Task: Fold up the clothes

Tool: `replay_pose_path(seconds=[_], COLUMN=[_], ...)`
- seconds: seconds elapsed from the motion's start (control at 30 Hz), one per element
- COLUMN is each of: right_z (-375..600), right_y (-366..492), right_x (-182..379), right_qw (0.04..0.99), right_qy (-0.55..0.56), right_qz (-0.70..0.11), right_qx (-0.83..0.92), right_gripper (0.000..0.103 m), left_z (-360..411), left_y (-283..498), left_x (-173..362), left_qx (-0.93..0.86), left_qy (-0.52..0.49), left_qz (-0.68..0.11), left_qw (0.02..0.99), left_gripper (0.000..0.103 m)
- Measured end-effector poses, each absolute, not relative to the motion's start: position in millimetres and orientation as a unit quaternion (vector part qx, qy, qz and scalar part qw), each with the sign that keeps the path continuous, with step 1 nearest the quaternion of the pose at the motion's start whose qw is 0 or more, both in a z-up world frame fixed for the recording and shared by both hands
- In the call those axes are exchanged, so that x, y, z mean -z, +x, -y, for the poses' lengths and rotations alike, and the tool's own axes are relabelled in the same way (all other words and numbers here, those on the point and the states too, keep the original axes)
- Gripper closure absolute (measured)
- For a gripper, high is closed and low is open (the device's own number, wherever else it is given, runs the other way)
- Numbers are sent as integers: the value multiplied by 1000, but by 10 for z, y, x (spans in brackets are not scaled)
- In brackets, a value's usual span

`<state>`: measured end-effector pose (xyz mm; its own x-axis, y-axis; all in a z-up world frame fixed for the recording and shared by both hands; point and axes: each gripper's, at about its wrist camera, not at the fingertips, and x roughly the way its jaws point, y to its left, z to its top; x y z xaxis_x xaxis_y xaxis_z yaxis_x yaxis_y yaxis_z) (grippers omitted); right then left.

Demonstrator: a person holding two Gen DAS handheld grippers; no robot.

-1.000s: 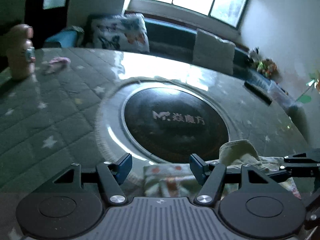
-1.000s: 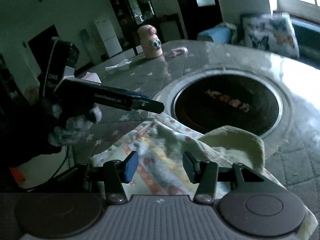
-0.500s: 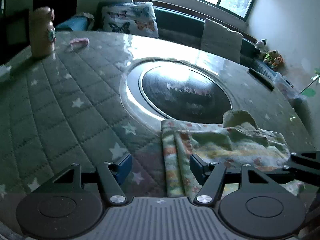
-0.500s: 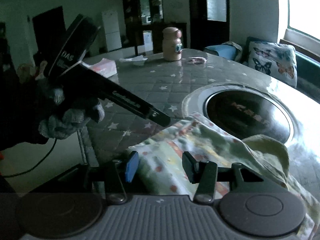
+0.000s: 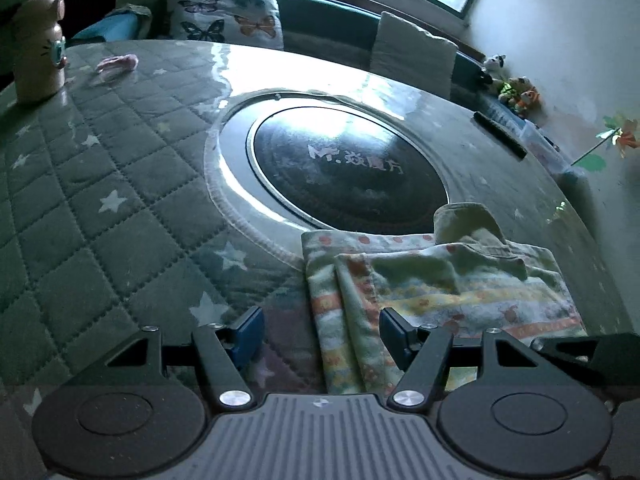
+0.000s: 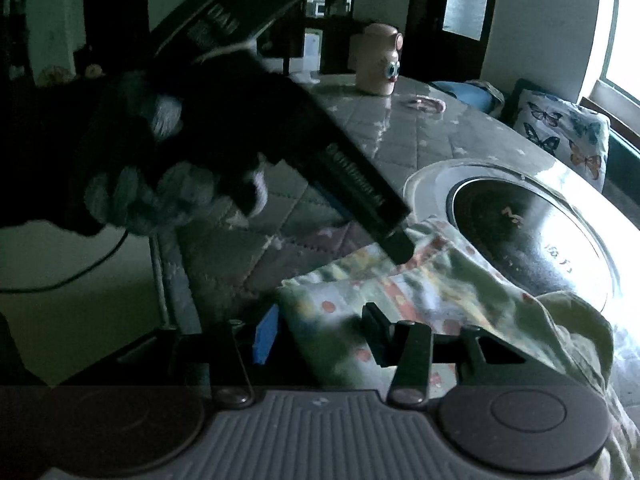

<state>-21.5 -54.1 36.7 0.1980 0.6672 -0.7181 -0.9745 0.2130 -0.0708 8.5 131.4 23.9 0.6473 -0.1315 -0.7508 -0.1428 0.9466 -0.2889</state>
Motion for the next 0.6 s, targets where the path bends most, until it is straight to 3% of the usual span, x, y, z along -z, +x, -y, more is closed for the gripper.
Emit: replay_pose_path(seconds=[0.2,0.4,0.6], right_z=[471,493,679], right_y=[-344,-340,-192], right_x=[-306,-384,-537], right_qw=[740,752,763], right_qy=[-295,-264,-201], right_qz=[-275,-284,-296], right_qx=[-538,-533,-538], right_gripper=[68,88,92], left_z=[-1319,-1343,-1362], left_y=[72,16,-86], left_x=[-227,-226,-251], left_qx=[9,2,-11], left_qy=[-163,-194,-243], left_qz=[-413,-409,-404], left_qw=[896,892,882], left_gripper=[36,36,35])
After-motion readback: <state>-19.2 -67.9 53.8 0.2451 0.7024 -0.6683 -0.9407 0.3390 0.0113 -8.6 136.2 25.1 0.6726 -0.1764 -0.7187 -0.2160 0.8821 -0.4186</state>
